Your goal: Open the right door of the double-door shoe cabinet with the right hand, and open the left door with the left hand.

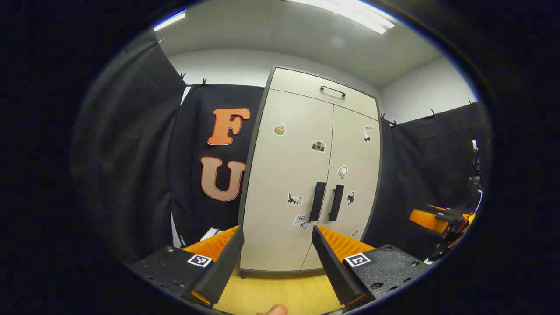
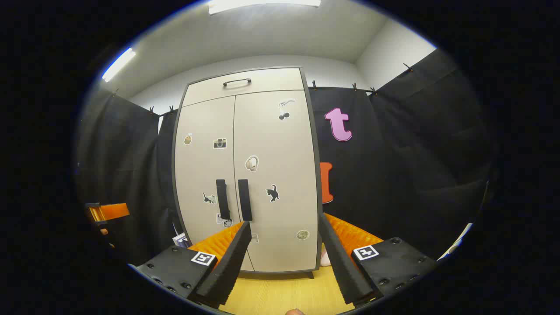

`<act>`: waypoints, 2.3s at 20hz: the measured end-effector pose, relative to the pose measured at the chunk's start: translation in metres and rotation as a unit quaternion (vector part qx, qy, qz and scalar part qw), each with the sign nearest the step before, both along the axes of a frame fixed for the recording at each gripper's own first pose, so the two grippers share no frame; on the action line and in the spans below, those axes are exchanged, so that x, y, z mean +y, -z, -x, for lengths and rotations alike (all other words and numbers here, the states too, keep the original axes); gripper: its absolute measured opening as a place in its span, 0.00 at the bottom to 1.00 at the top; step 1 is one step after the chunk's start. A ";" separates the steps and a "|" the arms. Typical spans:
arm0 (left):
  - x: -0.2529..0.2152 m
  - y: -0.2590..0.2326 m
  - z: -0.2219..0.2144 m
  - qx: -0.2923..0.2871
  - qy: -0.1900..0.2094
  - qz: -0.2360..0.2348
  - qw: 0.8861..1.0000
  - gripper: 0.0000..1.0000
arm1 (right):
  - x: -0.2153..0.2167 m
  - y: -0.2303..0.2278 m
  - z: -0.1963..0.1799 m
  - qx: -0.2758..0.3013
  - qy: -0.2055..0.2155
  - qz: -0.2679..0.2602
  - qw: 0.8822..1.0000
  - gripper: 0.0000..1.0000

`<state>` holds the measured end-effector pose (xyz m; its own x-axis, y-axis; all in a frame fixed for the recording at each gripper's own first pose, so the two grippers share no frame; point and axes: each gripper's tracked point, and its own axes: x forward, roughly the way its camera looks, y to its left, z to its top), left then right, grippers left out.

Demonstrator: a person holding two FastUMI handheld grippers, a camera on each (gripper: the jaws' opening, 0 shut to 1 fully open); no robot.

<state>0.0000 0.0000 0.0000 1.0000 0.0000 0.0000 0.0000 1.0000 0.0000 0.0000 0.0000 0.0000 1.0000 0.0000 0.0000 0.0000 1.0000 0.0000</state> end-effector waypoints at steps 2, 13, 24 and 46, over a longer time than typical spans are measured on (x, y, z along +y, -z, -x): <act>-0.007 -0.007 0.003 -0.012 -0.001 -0.001 1.000 0.94 | -0.004 -0.003 0.000 -0.005 0.010 0.009 1.000 0.91; -0.002 -0.016 0.005 -0.031 -0.017 -0.032 0.999 0.94 | -0.001 -0.002 0.001 -0.002 0.010 0.012 1.000 0.91; 0.000 -0.004 0.001 -0.020 -0.009 -0.042 0.999 0.94 | 0.009 0.003 -0.006 0.005 -0.005 -0.001 1.000 0.99; 0.009 0.030 -0.005 0.011 0.027 -0.007 1.000 0.95 | 0.106 0.063 -0.166 0.055 -0.058 -0.020 0.997 0.98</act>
